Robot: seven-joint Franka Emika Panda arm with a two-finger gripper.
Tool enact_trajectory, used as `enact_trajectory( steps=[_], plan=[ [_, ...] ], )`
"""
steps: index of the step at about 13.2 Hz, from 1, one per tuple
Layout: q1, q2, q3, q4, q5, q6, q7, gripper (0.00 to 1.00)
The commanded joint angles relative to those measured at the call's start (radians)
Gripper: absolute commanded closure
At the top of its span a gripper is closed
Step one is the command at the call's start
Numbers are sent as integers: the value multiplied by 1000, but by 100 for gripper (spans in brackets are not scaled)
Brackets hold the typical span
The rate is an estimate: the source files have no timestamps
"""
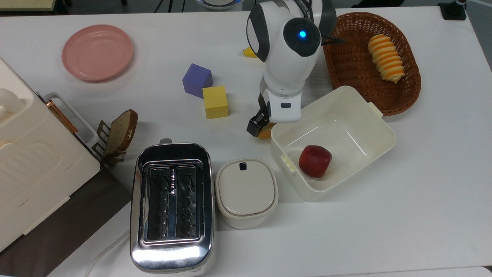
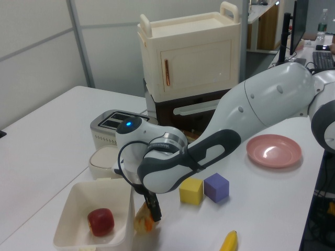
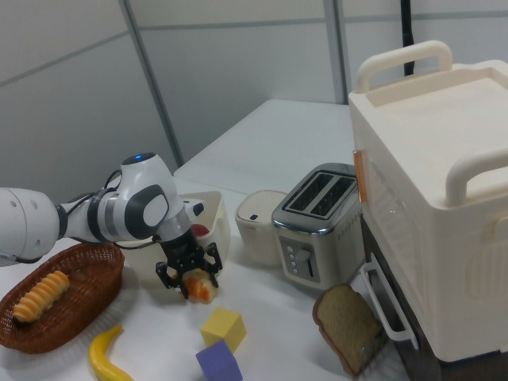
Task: Put the bread in the basket
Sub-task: 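Carry the held bread piece over to the wicker basket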
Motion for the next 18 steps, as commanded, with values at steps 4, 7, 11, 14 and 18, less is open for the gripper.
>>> enact_trajectory(
  steps=[4,7,11,14,18],
  plan=[
    [21,-74,-27,-6,-18,-42,6,55],
    [26,-143,-28,-3,-7,-153,-34,56],
    [55,-199,-24,6,37,-282,-42,55],
    [104,-209,-18,66,123,-381,-25,55],
    [285,-199,-16,106,160,-429,209,36]
  ],
)
